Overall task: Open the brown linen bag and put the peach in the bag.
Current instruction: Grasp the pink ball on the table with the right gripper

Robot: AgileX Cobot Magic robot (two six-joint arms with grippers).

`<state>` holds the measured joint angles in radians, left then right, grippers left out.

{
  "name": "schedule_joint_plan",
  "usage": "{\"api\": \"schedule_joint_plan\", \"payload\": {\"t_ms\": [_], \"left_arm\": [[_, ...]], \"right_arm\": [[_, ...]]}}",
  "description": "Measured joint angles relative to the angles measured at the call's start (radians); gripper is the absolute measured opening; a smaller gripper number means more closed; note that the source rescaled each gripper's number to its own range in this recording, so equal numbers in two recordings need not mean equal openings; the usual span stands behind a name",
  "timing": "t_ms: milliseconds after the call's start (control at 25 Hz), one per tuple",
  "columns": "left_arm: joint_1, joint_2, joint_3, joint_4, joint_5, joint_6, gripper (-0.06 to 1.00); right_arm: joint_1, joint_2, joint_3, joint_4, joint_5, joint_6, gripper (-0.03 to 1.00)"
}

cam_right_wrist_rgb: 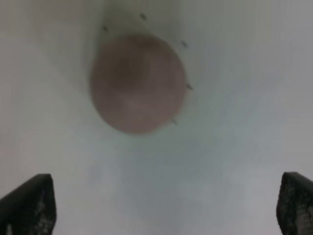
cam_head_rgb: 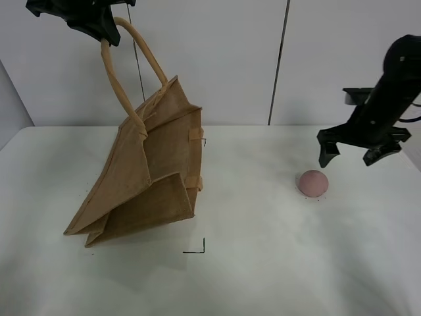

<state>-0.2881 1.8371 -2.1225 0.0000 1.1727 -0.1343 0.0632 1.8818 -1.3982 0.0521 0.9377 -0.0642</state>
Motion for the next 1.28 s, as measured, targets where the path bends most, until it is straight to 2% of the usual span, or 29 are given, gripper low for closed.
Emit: {"api": "schedule_joint_plan", "payload": {"t_ms": [160, 360, 600, 840, 920, 1000, 1080, 1120, 1240, 1280], "left_arm": [[0.0, 0.0, 0.0, 0.0, 0.0, 0.0, 0.0], [0.0, 0.0, 0.0, 0.0, 0.0, 0.001, 0.0], [0.0, 0.0, 0.0, -0.006, 0.0, 0.001, 0.0], [0.0, 0.0, 0.0, 0.0, 0.0, 0.001, 0.0], [0.0, 0.0, 0.0, 0.0, 0.0, 0.001, 0.0], [0.0, 0.0, 0.0, 0.0, 0.0, 0.001, 0.0], [0.0, 0.0, 0.0, 0.0, 0.0, 0.001, 0.0], [0.0, 0.0, 0.0, 0.0, 0.0, 0.001, 0.0], [0.0, 0.0, 0.0, 0.0, 0.0, 0.001, 0.0], [0.0, 0.0, 0.0, 0.0, 0.0, 0.001, 0.0]], "right_arm": [[0.046, 0.096, -0.057, 0.005, -0.024, 0.013, 1.0], [0.033, 0.164, -0.062, -0.001, -0.028, 0.049, 1.0], [0.032, 0.206, -0.064, -0.012, -0.122, 0.049, 1.0], [0.032, 0.275, -0.064, -0.012, -0.155, 0.049, 1.0], [0.032, 0.285, -0.064, -0.012, -0.162, 0.049, 0.96], [0.032, 0.286, -0.064, -0.012, -0.164, 0.049, 0.89], [0.032, 0.286, -0.064, -0.012, -0.164, 0.049, 0.76], [0.032, 0.286, -0.064, -0.012, -0.163, 0.049, 0.64], [0.032, 0.286, -0.065, -0.012, -0.161, 0.049, 0.17], [0.032, 0.283, -0.066, -0.012, -0.157, 0.049, 0.07]]}}
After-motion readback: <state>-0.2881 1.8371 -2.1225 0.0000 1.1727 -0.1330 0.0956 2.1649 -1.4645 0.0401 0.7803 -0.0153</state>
